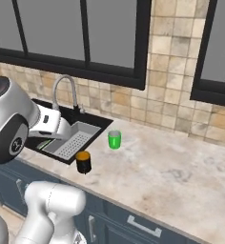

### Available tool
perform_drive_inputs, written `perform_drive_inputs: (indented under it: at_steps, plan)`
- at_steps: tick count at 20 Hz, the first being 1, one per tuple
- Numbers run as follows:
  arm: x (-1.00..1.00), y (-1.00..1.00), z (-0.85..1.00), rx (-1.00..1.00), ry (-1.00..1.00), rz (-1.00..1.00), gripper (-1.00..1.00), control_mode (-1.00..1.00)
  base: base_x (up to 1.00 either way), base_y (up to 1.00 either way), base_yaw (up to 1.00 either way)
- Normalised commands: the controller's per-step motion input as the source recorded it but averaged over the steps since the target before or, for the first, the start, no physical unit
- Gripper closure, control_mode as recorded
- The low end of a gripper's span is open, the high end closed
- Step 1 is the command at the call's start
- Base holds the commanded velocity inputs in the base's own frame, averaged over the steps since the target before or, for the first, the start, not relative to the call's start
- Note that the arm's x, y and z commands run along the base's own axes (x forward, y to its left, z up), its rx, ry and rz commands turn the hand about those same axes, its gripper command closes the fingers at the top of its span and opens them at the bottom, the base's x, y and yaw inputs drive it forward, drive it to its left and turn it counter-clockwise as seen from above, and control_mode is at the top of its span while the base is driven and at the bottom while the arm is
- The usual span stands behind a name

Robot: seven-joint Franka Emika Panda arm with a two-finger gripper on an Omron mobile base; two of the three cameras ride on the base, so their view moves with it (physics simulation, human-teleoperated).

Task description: Clear the mugs and bowl far away from the sink.

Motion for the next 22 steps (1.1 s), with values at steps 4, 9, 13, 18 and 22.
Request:
perform_drive_inputs:
  at_steps: [4,9,13,18,22]
  plan:
    - [0.0,0.0,0.0,0.0,0.0,0.0,-1.0,1.0,0.51,-0.42,0.03]
    - [0.0,0.0,0.0,0.0,0.0,0.0,-1.0,1.0,0.4,-0.44,0.2]
    - [0.0,0.0,0.0,0.0,0.0,0.0,-1.0,1.0,0.28,-0.47,0.25]
    - [0.0,0.0,0.0,0.0,0.0,0.0,-1.0,1.0,0.2,-0.47,0.24]
    - [0.2,-0.49,-0.08,0.01,0.11,0.19,-1.0,-1.0,0.0,0.0,0.0]
